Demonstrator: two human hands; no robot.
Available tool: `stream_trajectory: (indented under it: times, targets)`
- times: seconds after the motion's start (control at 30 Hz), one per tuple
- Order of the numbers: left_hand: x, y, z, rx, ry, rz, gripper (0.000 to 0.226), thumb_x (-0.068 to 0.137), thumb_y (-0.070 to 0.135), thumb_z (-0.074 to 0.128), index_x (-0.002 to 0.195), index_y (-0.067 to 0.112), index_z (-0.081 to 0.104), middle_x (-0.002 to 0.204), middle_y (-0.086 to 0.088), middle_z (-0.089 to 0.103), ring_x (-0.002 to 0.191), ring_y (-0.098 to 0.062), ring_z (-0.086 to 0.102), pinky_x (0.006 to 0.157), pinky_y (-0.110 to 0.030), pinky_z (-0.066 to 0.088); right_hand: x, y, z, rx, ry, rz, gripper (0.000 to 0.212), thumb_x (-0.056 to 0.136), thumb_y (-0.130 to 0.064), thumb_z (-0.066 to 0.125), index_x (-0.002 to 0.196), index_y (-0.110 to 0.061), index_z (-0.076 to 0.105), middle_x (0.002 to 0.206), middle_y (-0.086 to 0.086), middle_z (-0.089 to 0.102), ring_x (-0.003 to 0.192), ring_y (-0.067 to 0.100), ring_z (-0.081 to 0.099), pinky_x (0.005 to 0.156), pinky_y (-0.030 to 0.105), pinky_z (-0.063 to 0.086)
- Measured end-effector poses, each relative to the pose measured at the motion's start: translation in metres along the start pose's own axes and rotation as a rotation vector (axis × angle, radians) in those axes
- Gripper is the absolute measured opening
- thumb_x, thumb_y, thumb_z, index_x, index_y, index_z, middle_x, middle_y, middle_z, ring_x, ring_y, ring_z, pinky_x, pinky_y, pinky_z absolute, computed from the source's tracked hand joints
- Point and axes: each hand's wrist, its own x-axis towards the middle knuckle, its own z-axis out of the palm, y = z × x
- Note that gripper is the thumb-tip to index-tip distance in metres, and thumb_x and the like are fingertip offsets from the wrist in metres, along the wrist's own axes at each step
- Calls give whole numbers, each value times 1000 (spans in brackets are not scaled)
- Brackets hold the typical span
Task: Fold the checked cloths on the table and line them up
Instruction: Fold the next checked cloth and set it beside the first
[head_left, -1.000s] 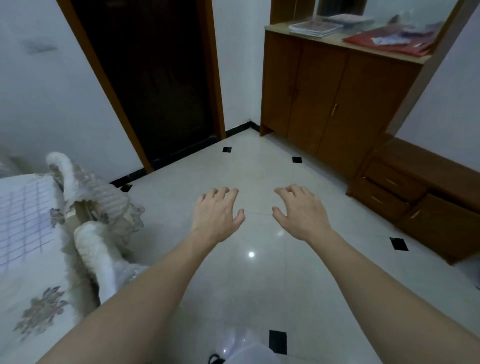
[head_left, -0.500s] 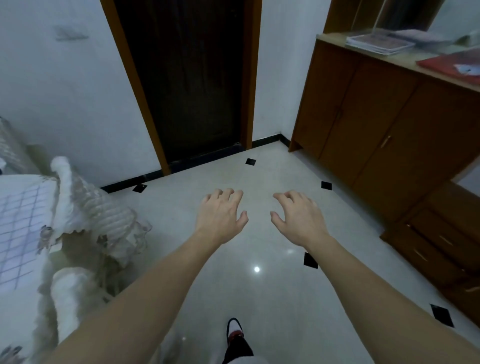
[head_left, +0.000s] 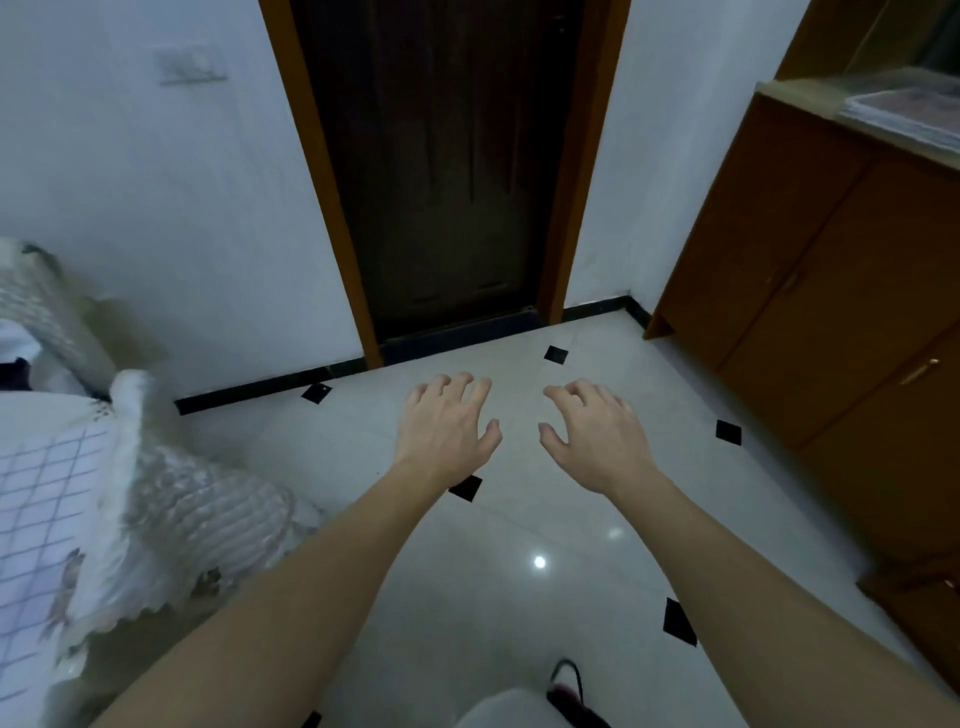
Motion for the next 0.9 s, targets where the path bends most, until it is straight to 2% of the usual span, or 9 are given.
stream_trajectory:
  times: [0.13,0.3,0.57,0.73,0.9]
  targets:
    - [42,-33,15,22,-18,-58,60,97,56,35,148,25,36,148,-1,47,134,-24,44,110,-43,35,72,-9,17,28,-19,-84,51,96,-49,44,142,-27,45,135,-1,54,123,21,48,101,41,42]
    - [106,-82,33,57,-15,-176,62,95,60,35,148,26,37,147,0,49,134,-21,44,111,-42,33,177,-21,38,57,-34,-194,53,96,-50,44,144,-28,43,140,-2,51,128,20,46,106,41,40]
    - [207,-175,36,123,-35,-428,63,95,61,32,148,26,37,145,0,49,131,-23,46,110,-42,35,349,-66,58,146,-55,-456,51,96,-48,48,142,-26,48,132,-2,54,122,20,49,98,38,41]
    - [198,-228,35,144,-8,-638,65,90,59,31,140,22,49,136,-1,58,121,-24,54,101,-42,42,416,-127,73,154,-86,-680,49,95,-48,45,139,-27,49,129,-3,54,118,19,49,96,39,42]
    - [143,-268,32,189,-42,-880,61,89,59,34,137,24,49,133,-1,59,119,-24,53,100,-41,41,436,-207,90,186,-154,-913,50,93,-50,43,137,-26,51,130,-1,54,118,21,50,97,41,43]
